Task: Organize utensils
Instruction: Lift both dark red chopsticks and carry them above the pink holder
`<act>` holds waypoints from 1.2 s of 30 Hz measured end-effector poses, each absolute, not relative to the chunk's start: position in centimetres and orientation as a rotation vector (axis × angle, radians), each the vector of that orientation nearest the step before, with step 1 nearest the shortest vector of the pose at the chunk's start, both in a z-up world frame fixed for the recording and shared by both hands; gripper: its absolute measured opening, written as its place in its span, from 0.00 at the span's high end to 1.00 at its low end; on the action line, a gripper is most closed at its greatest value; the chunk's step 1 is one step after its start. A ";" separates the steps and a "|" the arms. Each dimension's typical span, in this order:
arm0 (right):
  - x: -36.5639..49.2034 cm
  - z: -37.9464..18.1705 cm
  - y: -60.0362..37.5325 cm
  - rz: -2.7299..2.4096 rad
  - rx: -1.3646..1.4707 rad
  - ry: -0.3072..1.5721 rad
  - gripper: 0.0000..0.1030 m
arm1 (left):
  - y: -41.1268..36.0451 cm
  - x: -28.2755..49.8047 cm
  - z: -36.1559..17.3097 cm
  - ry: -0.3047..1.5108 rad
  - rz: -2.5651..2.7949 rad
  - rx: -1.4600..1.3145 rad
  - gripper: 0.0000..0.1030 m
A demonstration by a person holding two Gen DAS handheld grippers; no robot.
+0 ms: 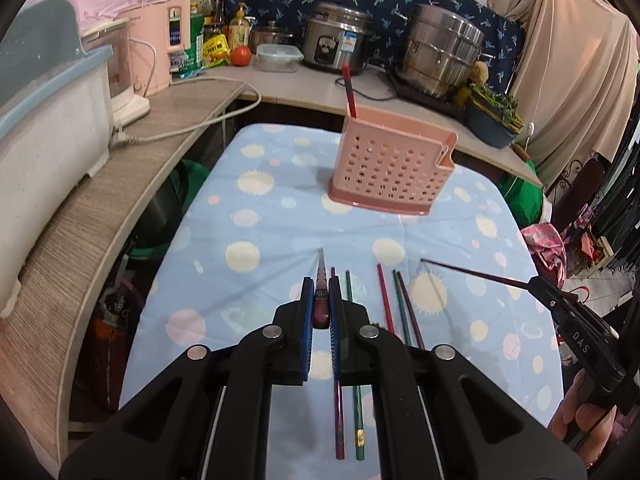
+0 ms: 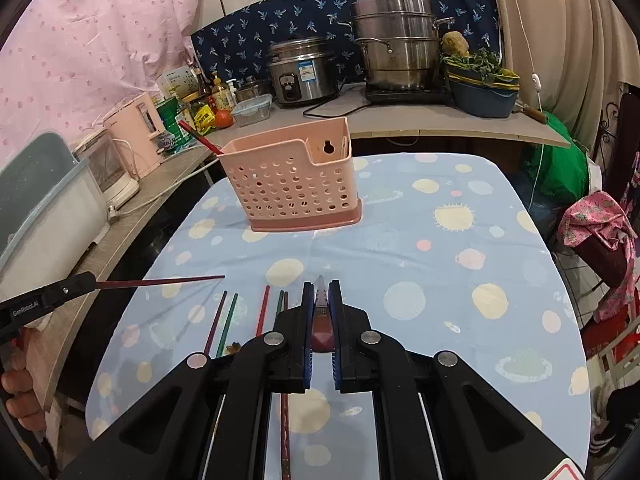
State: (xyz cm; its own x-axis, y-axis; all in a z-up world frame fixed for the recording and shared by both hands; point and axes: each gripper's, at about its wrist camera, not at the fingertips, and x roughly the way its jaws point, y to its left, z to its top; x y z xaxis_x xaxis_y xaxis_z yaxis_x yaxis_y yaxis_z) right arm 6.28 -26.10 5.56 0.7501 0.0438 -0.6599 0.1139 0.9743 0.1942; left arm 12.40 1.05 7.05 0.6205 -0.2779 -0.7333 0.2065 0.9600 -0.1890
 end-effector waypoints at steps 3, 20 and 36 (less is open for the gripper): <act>6.6 6.3 -26.5 -0.038 0.235 0.705 0.93 | 1.2 12.9 8.1 0.831 -0.278 -0.097 0.93; 9.1 10.2 -28.7 -0.032 0.279 0.609 0.93 | -0.4 16.5 14.7 0.670 -0.295 -0.097 0.93; 14.6 17.5 -31.2 0.014 0.364 0.414 0.93 | -4.1 22.0 23.9 0.446 -0.333 -0.137 0.93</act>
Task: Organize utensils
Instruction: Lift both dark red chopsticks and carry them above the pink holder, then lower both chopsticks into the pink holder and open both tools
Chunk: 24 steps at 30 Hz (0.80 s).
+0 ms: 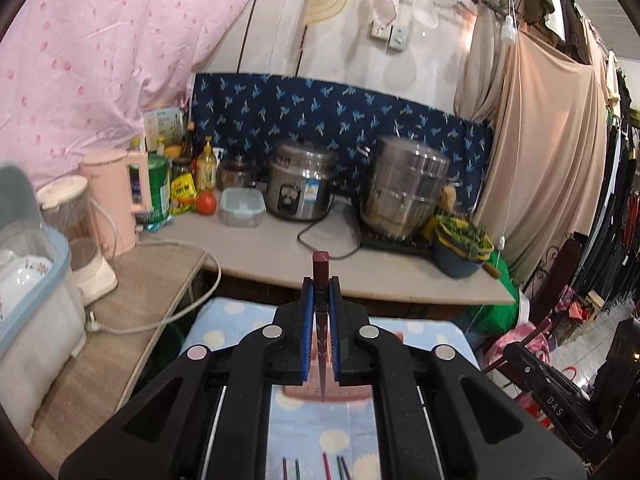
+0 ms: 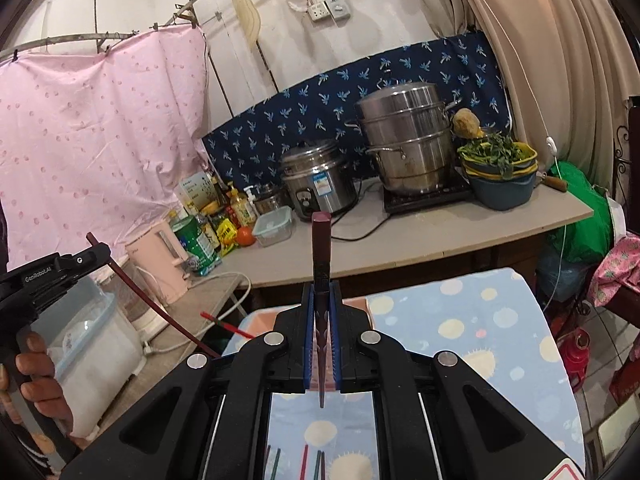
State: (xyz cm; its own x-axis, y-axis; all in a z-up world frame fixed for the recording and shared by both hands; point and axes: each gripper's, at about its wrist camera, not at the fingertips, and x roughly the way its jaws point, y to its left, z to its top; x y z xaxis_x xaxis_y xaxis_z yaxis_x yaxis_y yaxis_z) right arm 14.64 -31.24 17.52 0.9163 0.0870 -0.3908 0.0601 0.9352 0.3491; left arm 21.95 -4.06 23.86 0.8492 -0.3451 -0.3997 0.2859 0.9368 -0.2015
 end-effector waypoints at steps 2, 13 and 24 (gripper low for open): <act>15.9 18.6 -31.3 0.024 0.372 0.384 0.93 | -4.4 23.0 24.5 0.427 -0.324 -0.137 0.93; 23.0 19.4 -30.2 0.024 0.342 0.355 0.93 | -5.7 28.8 23.0 0.417 -0.297 -0.147 0.93; 27.2 12.8 -29.7 0.024 0.338 0.511 0.93 | -6.7 32.4 17.2 0.543 -0.279 -0.118 0.93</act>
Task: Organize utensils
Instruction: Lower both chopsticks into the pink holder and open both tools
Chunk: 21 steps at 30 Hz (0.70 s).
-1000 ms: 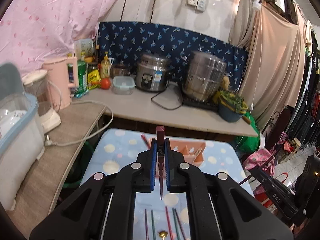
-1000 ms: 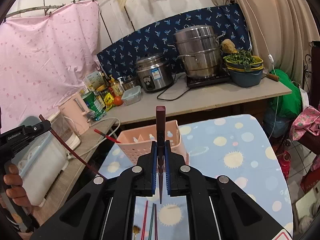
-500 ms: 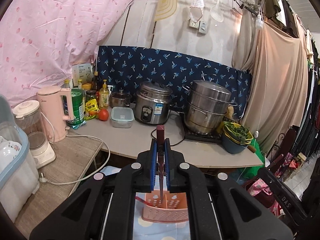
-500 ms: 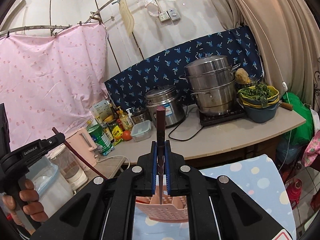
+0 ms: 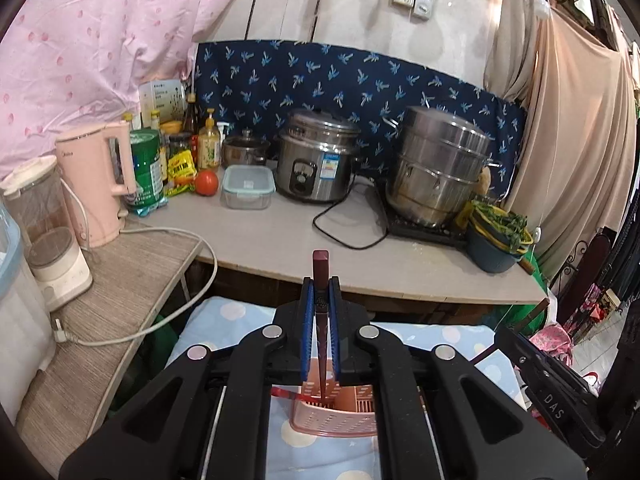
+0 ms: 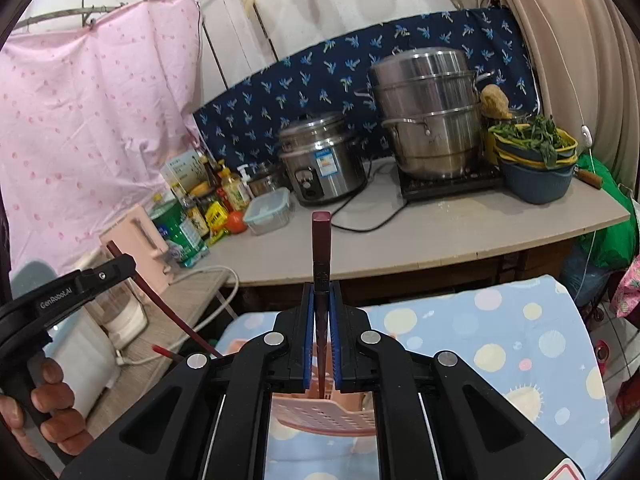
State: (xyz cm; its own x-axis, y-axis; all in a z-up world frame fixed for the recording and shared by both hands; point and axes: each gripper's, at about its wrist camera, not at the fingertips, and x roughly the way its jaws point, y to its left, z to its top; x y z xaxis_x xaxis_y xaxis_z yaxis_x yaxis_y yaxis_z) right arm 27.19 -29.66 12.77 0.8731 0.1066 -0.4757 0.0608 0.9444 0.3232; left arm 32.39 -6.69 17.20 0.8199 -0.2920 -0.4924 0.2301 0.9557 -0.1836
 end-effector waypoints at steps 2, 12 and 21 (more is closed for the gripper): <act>27.6 11.9 -29.6 0.020 0.338 0.530 0.93 | -6.7 32.8 16.4 0.562 -0.276 -0.119 0.93; 27.7 10.5 -30.0 -0.005 0.336 0.555 0.88 | -6.8 32.9 14.9 0.584 -0.267 -0.120 0.93; 26.1 10.9 -30.1 -0.017 0.325 0.543 0.80 | -6.1 32.1 14.8 0.575 -0.245 -0.134 0.80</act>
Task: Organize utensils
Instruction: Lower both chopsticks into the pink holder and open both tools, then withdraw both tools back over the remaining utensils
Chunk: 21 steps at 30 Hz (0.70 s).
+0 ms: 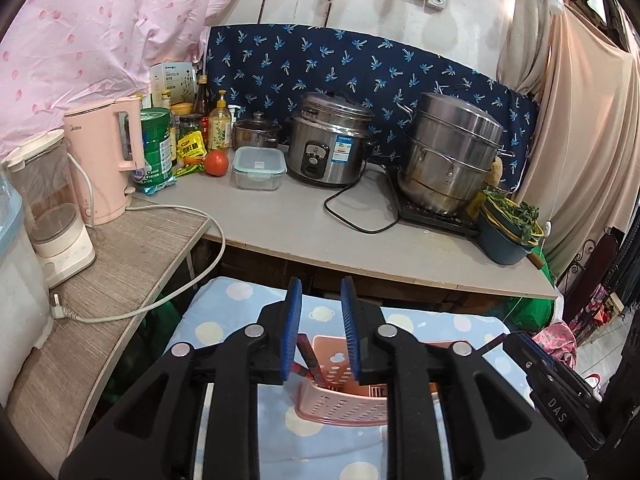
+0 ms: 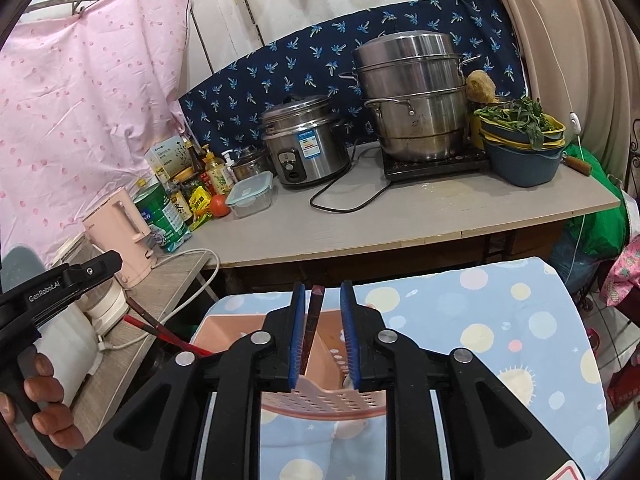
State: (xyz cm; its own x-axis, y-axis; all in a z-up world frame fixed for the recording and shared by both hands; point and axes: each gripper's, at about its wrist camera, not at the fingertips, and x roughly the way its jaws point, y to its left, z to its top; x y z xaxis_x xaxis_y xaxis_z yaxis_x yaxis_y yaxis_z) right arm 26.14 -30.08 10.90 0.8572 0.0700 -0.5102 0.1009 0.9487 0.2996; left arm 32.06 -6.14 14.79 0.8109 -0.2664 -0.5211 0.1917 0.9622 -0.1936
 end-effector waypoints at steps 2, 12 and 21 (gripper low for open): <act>25.5 11.0 -30.1 -0.019 0.323 0.545 0.80 | -5.9 31.5 14.8 0.576 -0.244 -0.135 0.78; 21.0 10.2 -28.8 0.004 0.331 0.580 0.80 | -4.9 27.7 14.1 0.602 -0.236 -0.106 0.74; 16.8 8.6 -27.2 0.036 0.322 0.624 0.80 | -3.8 23.9 12.4 0.639 -0.240 -0.088 0.74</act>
